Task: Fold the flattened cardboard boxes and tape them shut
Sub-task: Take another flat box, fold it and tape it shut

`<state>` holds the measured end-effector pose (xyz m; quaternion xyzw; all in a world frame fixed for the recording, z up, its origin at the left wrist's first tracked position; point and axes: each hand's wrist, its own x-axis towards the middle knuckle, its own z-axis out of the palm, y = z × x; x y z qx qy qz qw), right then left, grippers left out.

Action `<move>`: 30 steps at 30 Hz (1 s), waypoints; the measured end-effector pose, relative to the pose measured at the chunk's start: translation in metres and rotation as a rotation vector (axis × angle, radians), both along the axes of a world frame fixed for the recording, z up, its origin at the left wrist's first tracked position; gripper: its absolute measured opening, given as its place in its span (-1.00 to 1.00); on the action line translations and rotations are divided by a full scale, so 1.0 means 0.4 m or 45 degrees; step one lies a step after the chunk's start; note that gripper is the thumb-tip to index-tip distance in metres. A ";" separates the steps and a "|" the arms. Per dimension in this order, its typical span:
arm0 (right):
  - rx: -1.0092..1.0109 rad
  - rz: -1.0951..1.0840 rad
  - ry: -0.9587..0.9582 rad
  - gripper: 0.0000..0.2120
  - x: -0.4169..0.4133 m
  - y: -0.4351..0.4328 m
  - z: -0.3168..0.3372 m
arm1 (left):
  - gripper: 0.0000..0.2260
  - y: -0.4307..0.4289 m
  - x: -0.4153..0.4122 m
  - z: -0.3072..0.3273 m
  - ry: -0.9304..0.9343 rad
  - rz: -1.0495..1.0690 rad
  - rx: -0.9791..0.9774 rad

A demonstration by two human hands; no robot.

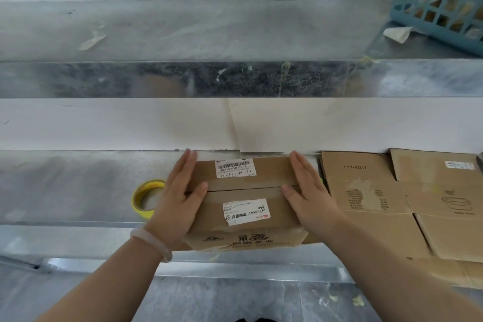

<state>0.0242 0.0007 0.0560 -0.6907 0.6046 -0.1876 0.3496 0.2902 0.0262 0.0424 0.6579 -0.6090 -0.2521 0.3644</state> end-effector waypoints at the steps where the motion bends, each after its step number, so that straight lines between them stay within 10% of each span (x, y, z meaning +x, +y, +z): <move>1: 0.055 -0.136 -0.154 -0.31 0.000 0.006 -0.004 | -0.35 0.007 -0.001 -0.003 0.068 0.106 0.039; 4: 0.419 -0.496 -0.535 -0.28 0.009 0.019 -0.001 | -0.28 0.022 -0.011 -0.001 0.554 0.342 0.433; 7: 0.545 -0.471 -0.578 -0.54 0.010 0.040 -0.001 | -0.61 0.043 -0.010 0.003 0.851 0.363 0.572; 16: 0.407 -0.451 -0.828 -0.26 -0.035 0.113 0.066 | -0.51 0.162 0.008 0.085 0.902 0.205 0.265; 25: 0.231 -0.348 -1.207 -0.63 -0.049 0.063 0.118 | -0.52 0.120 0.019 0.152 1.361 0.119 0.033; 30: 0.105 -0.140 -1.085 -0.48 -0.064 0.060 0.054 | -0.59 0.124 0.016 0.115 1.049 0.132 0.007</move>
